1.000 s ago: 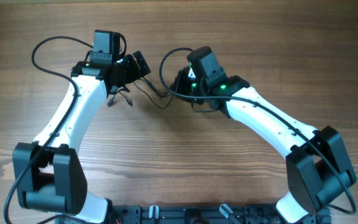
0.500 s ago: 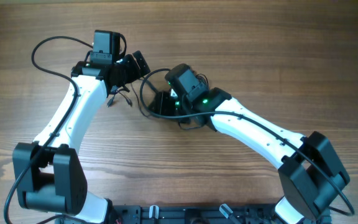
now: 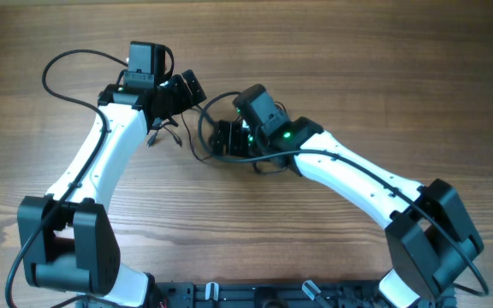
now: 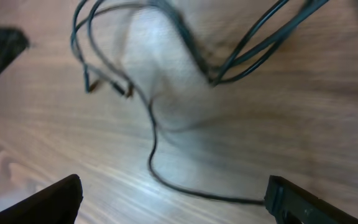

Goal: Untangle cables

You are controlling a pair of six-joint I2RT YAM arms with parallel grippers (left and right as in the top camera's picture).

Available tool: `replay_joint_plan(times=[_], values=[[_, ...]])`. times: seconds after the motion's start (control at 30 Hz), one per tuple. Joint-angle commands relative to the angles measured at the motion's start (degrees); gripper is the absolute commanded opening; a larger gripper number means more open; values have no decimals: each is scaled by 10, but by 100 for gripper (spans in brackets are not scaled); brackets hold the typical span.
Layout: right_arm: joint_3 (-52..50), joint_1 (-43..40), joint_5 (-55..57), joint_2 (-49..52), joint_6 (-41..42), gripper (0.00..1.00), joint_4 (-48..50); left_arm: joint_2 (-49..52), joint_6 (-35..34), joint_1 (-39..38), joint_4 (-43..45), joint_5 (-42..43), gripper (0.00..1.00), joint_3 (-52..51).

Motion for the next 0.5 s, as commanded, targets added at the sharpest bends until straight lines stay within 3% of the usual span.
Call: replay_joint_plan(times=[0.0,0.1,0.23,0.47], values=[[6,-20,57,2,-14,96,-6,7,1,-2,-1,-12,100,6],[6,-30,82,2,-17,97,-11,7,3,-2,-3,-12,100,6],[6,-42,85,2,-111,99,-14,7,3,-2,-4,-12,100,6],[6,-97,46,2,-160,100,-36,7,3,-2,-4,-11,100,6]])
